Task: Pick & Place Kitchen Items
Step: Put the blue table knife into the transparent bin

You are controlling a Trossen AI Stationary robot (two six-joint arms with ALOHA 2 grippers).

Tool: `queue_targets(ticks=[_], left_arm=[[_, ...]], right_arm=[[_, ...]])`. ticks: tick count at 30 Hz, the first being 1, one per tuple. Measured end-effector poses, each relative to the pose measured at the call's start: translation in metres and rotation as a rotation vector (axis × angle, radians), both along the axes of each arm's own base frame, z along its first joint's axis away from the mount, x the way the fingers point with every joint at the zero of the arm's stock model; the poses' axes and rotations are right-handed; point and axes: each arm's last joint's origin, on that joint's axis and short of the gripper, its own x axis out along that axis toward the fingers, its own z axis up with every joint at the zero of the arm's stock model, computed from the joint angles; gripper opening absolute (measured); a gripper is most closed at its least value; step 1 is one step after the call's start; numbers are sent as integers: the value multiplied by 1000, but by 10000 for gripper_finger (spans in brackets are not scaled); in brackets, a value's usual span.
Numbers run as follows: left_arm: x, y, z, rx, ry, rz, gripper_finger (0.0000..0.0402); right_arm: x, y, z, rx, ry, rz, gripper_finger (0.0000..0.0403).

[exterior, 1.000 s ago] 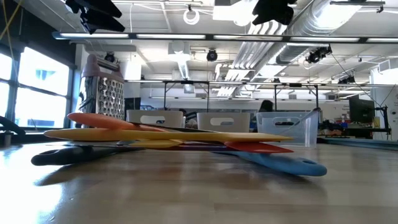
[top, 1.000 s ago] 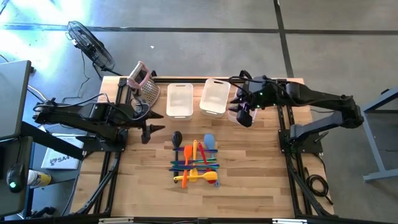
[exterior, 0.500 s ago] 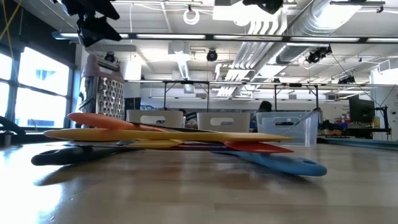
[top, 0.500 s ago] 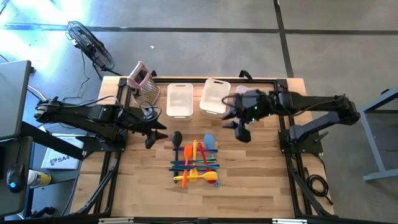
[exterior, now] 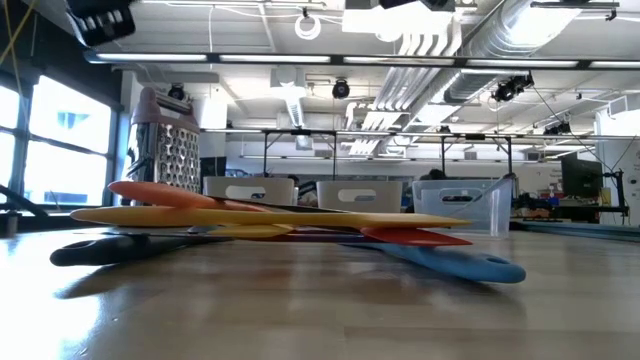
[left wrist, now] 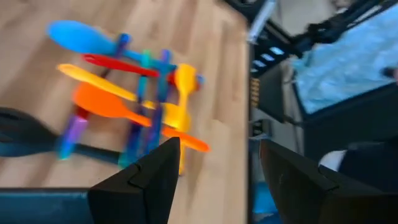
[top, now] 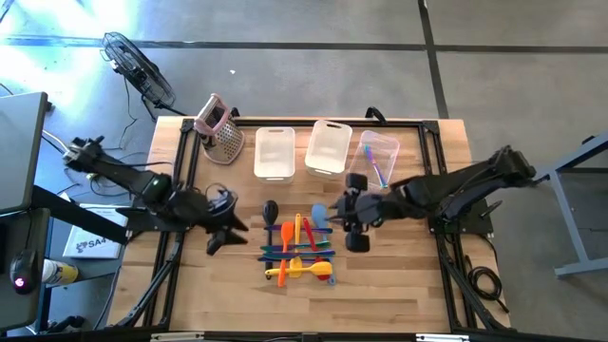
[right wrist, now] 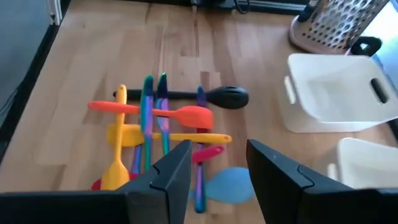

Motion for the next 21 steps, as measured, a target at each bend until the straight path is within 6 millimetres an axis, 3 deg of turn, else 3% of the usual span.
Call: queue_targets(ticks=[6,11,16,21], left_arm=[[-14,-28,4,-99,-8,-71,216],[-26,-45,2,-72,-24,-71,216],[-32,-61,-4,-13,-25,-88,216],[-29,-73,-14,33,6,-106,216]], right_arm=[[23,26,-20,92,-44,-9,146],[46,45,-47,110,-52,12,146],[56,58,-75,90,12,21,146],[61,61,-89,137,44,-18,146]])
